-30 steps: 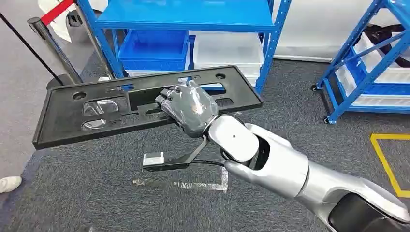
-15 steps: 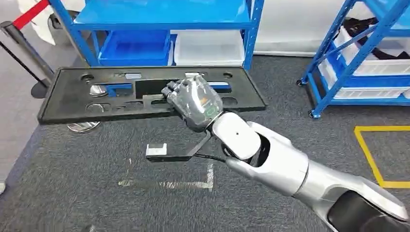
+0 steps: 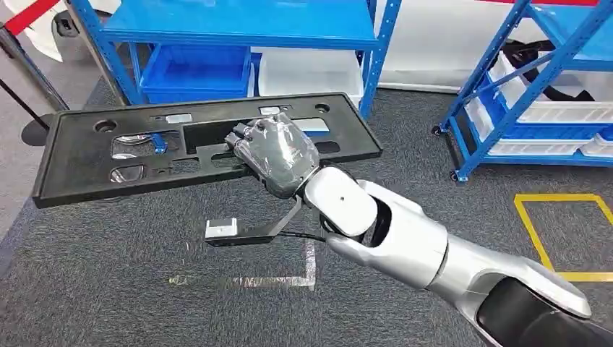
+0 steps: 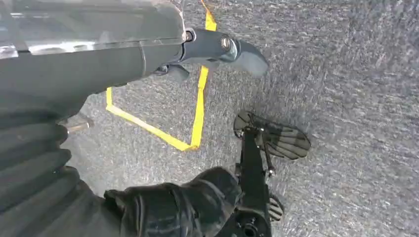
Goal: Take the parts from the cabinet and place them on the table.
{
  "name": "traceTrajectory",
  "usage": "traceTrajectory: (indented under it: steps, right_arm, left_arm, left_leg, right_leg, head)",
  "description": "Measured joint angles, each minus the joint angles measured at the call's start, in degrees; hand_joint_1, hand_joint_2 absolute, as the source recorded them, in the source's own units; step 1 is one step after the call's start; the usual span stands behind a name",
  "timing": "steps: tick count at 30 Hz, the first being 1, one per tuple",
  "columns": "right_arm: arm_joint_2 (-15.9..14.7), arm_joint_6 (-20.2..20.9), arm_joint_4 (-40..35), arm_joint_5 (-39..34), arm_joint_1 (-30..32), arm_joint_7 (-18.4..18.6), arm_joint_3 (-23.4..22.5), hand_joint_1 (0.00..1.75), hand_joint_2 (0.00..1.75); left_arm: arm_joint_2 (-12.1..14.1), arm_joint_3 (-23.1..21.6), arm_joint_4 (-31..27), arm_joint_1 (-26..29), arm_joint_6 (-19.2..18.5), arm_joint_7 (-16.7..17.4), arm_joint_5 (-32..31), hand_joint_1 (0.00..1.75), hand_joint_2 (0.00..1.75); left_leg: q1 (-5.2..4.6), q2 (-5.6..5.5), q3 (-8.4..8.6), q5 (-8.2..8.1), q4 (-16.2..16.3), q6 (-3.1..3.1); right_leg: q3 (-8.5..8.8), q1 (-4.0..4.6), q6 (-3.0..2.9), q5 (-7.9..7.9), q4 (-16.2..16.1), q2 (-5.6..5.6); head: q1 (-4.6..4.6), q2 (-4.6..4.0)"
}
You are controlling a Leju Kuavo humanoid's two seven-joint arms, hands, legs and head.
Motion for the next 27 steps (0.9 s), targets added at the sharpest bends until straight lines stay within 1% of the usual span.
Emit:
traceTrajectory:
  steps: [1,2,3,4,5,6,7,8,9,10,11,12,14,15,16,17,19,20,21,22,23,24,25,26,27]
  right_arm:
    - [0.00,0.00,0.00,0.02,0.06,-0.04,0.00,1.75,1.75]
    - [0.00,0.00,0.00,0.07,0.04,-0.04,0.00,1.75,1.75]
    - [0.00,0.00,0.00,0.15,0.03,-0.04,-0.07,1.75,1.75]
    - [0.00,0.00,0.00,0.22,0.04,-0.04,-0.09,1.75,1.75]
    - [0.00,0.00,0.00,0.24,0.21,-0.09,-0.09,1.75,1.75]
    - [-0.09,0.00,0.04,0.24,0.40,-0.09,-0.09,1.75,1.75]
    - [-0.11,0.00,0.05,0.24,0.43,-0.09,-0.09,1.75,1.75]
    - [-0.09,0.00,0.04,0.24,0.42,-0.11,-0.09,1.75,1.75]
    - [-0.09,0.00,-0.02,0.24,0.37,-0.11,-0.13,1.75,1.75]
    - [-0.09,0.00,-0.04,0.24,0.25,-0.11,-0.28,1.75,1.75]
    - [-0.07,0.00,-0.04,0.24,0.26,-0.13,-0.48,1.75,1.75]
    - [-0.07,0.00,-0.04,0.24,0.06,-0.13,-0.68,1.75,1.75]
    - [-0.09,0.07,-0.09,0.24,0.05,-0.11,-0.90,1.75,1.75]
    - [-0.09,0.07,-0.13,0.24,0.05,-0.11,-1.09,1.75,1.75]
    - [-0.06,0.07,-0.30,0.24,0.14,-0.11,-1.31,1.75,1.75]
    - [0.00,0.07,-0.35,0.24,-0.02,-0.11,-1.51,1.75,1.75]
    - [0.00,0.02,-0.35,0.24,-0.24,-0.04,-1.60,1.75,1.75]
    - [0.00,0.02,-0.35,0.24,-0.02,-0.02,-1.60,1.75,1.75]
    - [0.00,0.04,-0.33,0.24,0.25,-0.04,-1.60,1.75,1.75]
    - [0.00,0.02,-0.33,0.24,0.42,-0.04,-1.60,1.75,1.75]
    - [0.00,0.02,-0.33,0.24,0.41,-0.02,-1.60,1.75,1.75]
    - [0.00,0.02,-0.33,0.24,0.40,-0.02,-1.62,1.75,1.75]
    - [0.00,0.02,-0.35,0.24,0.36,0.00,-1.62,1.75,1.75]
    - [0.00,0.02,-0.35,0.24,0.31,0.00,-1.64,1.75,1.75]
    - [0.00,0.04,-0.37,0.24,0.30,0.02,-1.70,1.75,1.75]
  left_arm:
    - [-0.13,0.00,-0.02,0.02,-0.02,0.00,0.00,0.00,1.75]
    - [-0.15,0.00,0.00,-0.02,-0.02,-0.02,0.00,0.00,1.75]
    - [-0.15,0.00,0.00,-0.01,-0.02,-0.04,0.00,0.00,1.75]
    - [-0.15,-0.02,0.00,0.06,0.04,-0.07,0.00,0.00,1.75]
    - [-0.15,-0.02,0.00,0.10,0.04,-0.07,0.00,0.00,1.75]
    - [-0.15,-0.04,0.00,0.13,0.04,-0.07,0.00,0.00,1.75]
    - [-0.15,-0.04,0.00,0.14,0.04,-0.07,-0.02,0.00,1.75]
    - [-0.20,-0.07,0.00,0.14,0.04,-0.07,-0.02,0.00,1.75]
    - [-0.24,-0.07,0.00,0.11,0.04,-0.07,-0.04,0.00,1.75]
    - [-0.30,-0.07,-0.02,0.05,0.00,-0.07,-0.13,0.00,1.75]
    - [-0.94,-0.17,-0.04,0.02,-0.02,-0.07,-0.20,0.00,1.75]
    - [-0.48,-0.33,-0.04,-0.11,0.04,-0.07,-0.20,0.00,1.75]
    - [-0.52,-0.55,-0.04,0.01,0.09,0.02,-0.26,0.00,1.75]
    - [-0.50,-0.57,-0.04,-0.01,0.09,0.02,-0.28,0.00,1.75]
    - [-0.44,-0.59,-0.04,0.16,0.11,0.02,-0.30,0.00,1.75]
    - [-0.37,-0.63,-0.04,0.07,-0.05,-0.02,-0.37,0.00,1.75]
    - [-0.39,-0.77,-0.04,-0.07,-0.04,-0.11,-0.37,0.00,1.75]
    - [-0.37,-0.83,-0.04,-0.05,-0.04,-0.15,-0.37,0.00,1.75]
    - [-0.37,-0.87,-0.04,0.04,-0.04,-0.15,-0.37,0.00,1.75]
    - [-0.39,-0.87,-0.04,0.24,-0.07,-0.15,-0.37,0.00,1.75]
    - [-0.37,-0.87,-0.04,0.34,-0.07,-0.15,-0.39,0.00,1.75]
    - [-0.35,-0.87,-0.04,0.29,-0.07,-0.15,-0.37,0.00,1.75]
    - [-0.28,-0.87,-0.04,0.26,-0.07,-0.15,-0.37,0.00,1.75]
    - [-0.39,-0.90,-0.04,0.13,-0.13,-0.15,-0.37,0.00,1.75]
    - [-0.24,-0.92,-0.04,0.03,-0.13,-0.17,-0.37,0.00,1.75]
  left_leg:
    - [-0.16,0.04,0.05,0.02,0.01,0.66]
    - [-0.51,-0.05,0.09,0.03,-0.01,0.92]
    - [-0.87,-0.05,0.07,0.08,-0.06,1.36]
    - [-1.32,-0.05,0.04,0.02,-0.06,1.71]
    - [-1.86,-0.06,0.12,-0.05,-0.06,2.06]
    - [-2.40,-0.11,0.27,-0.09,-0.13,2.20]
    - [-2.93,-0.21,0.40,-0.21,-0.13,2.44]
    - [-3.45,-0.25,0.61,-0.29,-0.13,2.56]
    - [-4.02,-0.35,0.86,-0.34,-0.17,2.64]
    - [-4.21,-0.40,1.07,-0.45,-0.33,2.82]
    - [-4.66,-0.39,1.02,-0.45,-0.35,2.84]
    - [-4.31,-0.34,0.92,-0.37,-0.55,2.91]
    - [-4.16,-0.07,1.00,-0.22,-0.83,2.74]
    - [-4.63,0.00,1.36,-0.13,-1.22,2.54]
    - [-4.48,-0.11,1.20,-0.66,-0.90,2.59]
    - [-4.39,-0.14,0.11,-2.32,1.50,2.01]
    - [-3.70,-0.13,-3.64,-5.90,9.57,0.92]
    - [-3.28,-0.10,-5.56,-7.01,13.27,0.38]
    - [-2.92,-0.08,-6.69,-6.98,15.01,-0.12]
    - [-2.58,-0.06,-6.39,-5.54,13.88,-0.60]
    - [-2.19,-0.01,-4.86,-3.08,10.35,-1.06]
    - [-1.81,0.08,-2.60,-0.48,5.60,-1.53]
    - [-1.39,0.26,-0.31,1.43,0.75,-2.10]
    - [-1.89,-0.05,0.25,-0.29,0.15,-2.25]
    - [-1.85,-0.40,-0.07,-0.01,0.12,-0.56]
  right_leg:
    - [-0.71,-0.11,-0.40,-1.13,1.54,-0.48]
    - [-2.19,0.31,-0.85,-3.18,4.98,-0.73]
    - [-4.60,0.81,-1.29,-5.53,10.01,-0.72]
    - [-7.25,1.39,-1.70,-7.52,15.28,-0.72]
    - [-9.23,1.92,-2.22,-8.44,19.01,-0.70]
    - [-10.15,2.55,-2.82,-8.11,20.11,-0.69]
    - [-9.76,3.09,-3.65,-6.54,18.66,-0.68]
    - [-8.29,3.76,-4.71,-4.15,15.04,-0.62]
    - [-6.06,4.45,-5.93,-1.54,10.02,-0.58]
    - [-3.58,5.47,-7.64,0.83,4.56,-0.49]
    - [-2.58,5.77,-9.03,0.12,2.83,-0.92]
    - [-2.37,5.84,-8.92,0.70,2.06,-1.21]
    - [-2.34,5.96,-9.03,0.82,1.83,-1.01]
    - [-1.86,5.53,-9.07,1.25,0.70,-1.00]
    - [-0.81,4.88,-8.16,1.96,-0.82,-1.31]
    - [-0.38,4.54,-8.06,2.24,-1.69,-1.33]
    - [-0.27,4.06,-7.82,2.30,-1.78,-1.45]
    - [-0.26,3.85,-7.61,2.17,-1.65,-1.45]
    - [-0.34,3.58,-7.33,2.00,-1.38,-1.41]
    - [-0.42,3.29,-6.94,1.73,-0.96,-1.30]
    - [-0.49,2.91,-6.39,1.36,-0.36,-1.18]
    - [-0.58,2.56,-5.79,0.88,0.37,-1.15]
    - [-0.82,2.39,-5.09,0.27,1.36,-1.15]
    - [-1.39,2.72,-4.48,-0.17,2.11,-1.06]
    - [-1.86,2.84,-4.19,-0.34,2.77,-0.99]
  head:
    - [0.33,-0.02]
    - [0.33,-0.02]
    - [0.46,0.00]
    - [0.55,-0.02]
    - [0.46,0.00]
    - [0.46,-0.02]
    - [0.88,0.00]
    - [0.81,-0.02]
    - [0.85,-0.02]
    - [0.84,-0.02]
    - [0.14,-0.02]
    - [0.22,0.00]
    - [0.51,-0.02]
    - [0.51,0.00]
    - [0.55,-0.02]
    - [0.27,-0.02]
    - [0.24,-0.02]
    - [0.29,-0.02]
    - [0.31,-0.02]
    - [0.24,-0.02]
    - [0.25,0.00]
    - [0.27,-0.02]
    - [0.27,-0.02]
    - [0.00,-0.02]
    - [-0.09,-0.02]
